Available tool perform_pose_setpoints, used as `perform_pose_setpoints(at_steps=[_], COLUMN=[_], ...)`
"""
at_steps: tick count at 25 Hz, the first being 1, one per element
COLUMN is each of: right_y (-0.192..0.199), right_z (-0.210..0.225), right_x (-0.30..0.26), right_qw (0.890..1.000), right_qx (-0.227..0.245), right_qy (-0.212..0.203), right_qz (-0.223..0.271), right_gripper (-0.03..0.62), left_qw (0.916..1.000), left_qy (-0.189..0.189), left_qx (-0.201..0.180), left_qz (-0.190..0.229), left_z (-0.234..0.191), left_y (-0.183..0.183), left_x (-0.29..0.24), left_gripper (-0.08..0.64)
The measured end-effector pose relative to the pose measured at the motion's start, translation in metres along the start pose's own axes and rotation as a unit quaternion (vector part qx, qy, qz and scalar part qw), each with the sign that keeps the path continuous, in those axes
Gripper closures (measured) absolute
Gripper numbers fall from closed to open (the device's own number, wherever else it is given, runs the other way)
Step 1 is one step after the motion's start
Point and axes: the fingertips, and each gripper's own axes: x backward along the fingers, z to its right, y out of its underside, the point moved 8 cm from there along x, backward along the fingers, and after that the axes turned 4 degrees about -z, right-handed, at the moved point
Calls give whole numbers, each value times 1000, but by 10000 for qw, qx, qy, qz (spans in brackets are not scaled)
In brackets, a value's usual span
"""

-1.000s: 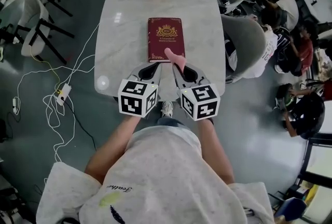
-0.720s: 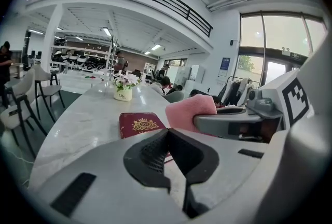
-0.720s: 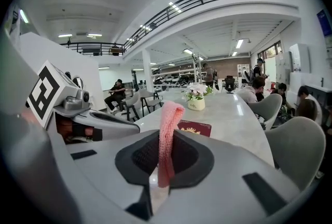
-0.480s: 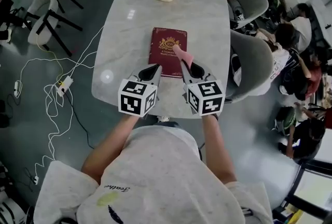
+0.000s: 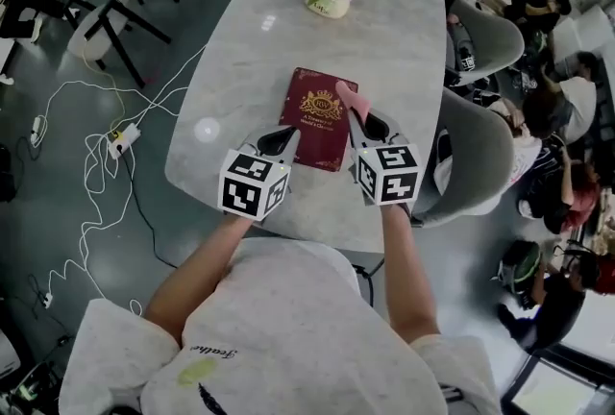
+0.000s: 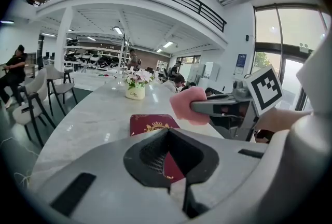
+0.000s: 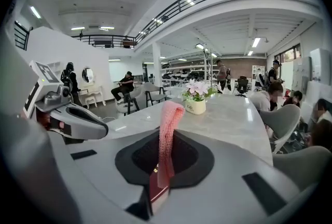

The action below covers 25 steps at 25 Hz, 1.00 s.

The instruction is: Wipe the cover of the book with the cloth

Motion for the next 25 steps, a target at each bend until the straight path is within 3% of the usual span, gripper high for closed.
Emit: perform_pose_setpoints(at_steps=[7,12,20,25], right_y=[0,3,11,19], right_z=[36,49,50,43], right_x=[-42,-72,-106,-111], right_qw=[9991,9955,9881,9849], right_qx=[335,821,1297,1400], right_qy=[-20,-16,-195,-229], right_qz=[-260,-477,-803,-990], right_gripper=[572,572,572,572], left_qw=[9998,9997,9982,9986], left_qy=[-111,-32,-248,-167], left_qx=[90,160,320,273], left_qz=[-126,-204,-434,-412], left_z=[-6,-6,-18,-20], left_y=[-4,-1,6,7], left_x=[-24,-39,-45,-42], left_gripper=[552,552,552,552])
